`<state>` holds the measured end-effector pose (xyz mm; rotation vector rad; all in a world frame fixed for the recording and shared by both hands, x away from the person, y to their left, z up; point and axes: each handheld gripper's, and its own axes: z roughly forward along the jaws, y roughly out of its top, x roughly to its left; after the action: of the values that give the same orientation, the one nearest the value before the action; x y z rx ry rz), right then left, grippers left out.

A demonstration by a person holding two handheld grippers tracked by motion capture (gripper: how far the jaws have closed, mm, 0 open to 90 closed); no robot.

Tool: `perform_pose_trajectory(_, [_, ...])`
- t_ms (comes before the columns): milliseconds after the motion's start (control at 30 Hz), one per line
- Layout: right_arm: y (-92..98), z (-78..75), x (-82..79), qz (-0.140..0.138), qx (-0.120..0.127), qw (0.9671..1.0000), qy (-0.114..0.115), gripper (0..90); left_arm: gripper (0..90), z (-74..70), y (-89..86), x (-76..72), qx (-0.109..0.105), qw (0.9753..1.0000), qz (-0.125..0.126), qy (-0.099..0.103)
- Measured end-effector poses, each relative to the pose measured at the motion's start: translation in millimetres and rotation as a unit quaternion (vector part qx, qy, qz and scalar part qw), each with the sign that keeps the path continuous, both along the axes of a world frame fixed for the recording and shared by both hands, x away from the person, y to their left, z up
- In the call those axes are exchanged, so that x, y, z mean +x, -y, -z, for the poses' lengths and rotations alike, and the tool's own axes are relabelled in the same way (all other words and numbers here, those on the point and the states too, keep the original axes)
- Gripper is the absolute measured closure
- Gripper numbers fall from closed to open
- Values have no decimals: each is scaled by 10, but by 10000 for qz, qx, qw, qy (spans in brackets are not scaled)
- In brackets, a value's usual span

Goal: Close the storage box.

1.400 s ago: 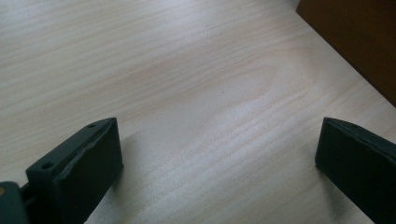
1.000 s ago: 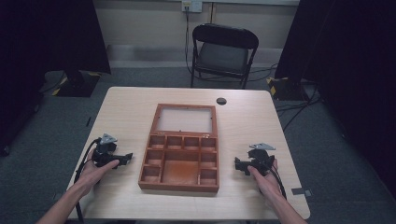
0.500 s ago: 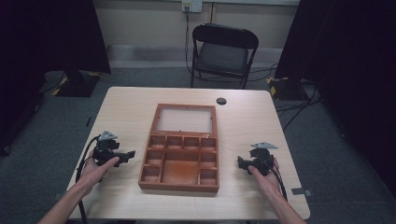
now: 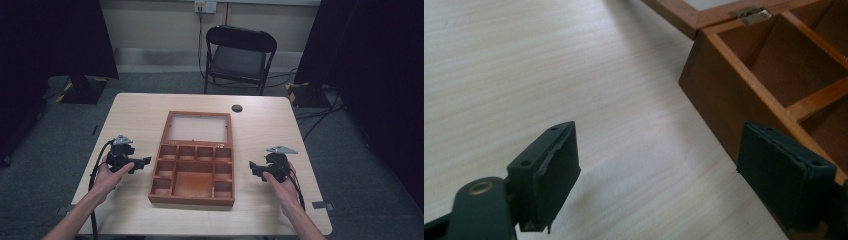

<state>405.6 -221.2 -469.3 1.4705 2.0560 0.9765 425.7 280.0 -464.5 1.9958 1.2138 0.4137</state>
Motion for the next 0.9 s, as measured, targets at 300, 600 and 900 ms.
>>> perform_pose_trajectory(300, [-55, -233, 196, 0, 357, 9989, 297, 168, 176, -75, 70, 108, 5, 9998, -104, 167])
perform_pose_trajectory(600, [-367, -257, 499, -398, 304, 9986, 171, 161, 184, -119, 201, 293, -351, 9989, -169, 277])
perform_pose_trajectory(900, [-662, -249, 883, -522, 259, 9983, 72, 161, 177, -186, 395, 663, -331, 9993, -30, 154])
